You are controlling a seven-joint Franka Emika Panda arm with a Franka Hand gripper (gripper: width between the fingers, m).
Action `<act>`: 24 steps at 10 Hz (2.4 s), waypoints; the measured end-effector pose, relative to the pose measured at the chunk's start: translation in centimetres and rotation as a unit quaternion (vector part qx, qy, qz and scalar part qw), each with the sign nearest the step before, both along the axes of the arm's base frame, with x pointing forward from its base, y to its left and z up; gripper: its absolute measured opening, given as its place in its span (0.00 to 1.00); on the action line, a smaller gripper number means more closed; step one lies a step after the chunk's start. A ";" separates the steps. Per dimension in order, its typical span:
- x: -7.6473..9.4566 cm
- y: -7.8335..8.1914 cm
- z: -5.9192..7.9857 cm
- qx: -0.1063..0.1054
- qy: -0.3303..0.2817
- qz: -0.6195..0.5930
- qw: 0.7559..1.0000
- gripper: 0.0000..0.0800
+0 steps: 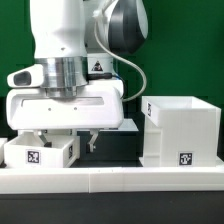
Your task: Assemble drawer
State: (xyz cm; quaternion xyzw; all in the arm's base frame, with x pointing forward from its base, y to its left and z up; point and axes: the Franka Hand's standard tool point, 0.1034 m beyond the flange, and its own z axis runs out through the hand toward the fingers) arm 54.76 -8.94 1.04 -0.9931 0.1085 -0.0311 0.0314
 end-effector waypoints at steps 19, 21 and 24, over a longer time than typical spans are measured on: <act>-1.9 0.9 0.9 -0.001 0.008 0.185 0.983 0.05; -2.0 0.9 0.7 -0.001 0.009 0.185 0.983 0.05; -2.1 1.4 0.7 -0.019 0.008 0.317 0.948 0.05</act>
Offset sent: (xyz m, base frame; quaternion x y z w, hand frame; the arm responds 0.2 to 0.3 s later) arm 0.0008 -0.0015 -0.0032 -0.0052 0.0049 -0.0032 1.0000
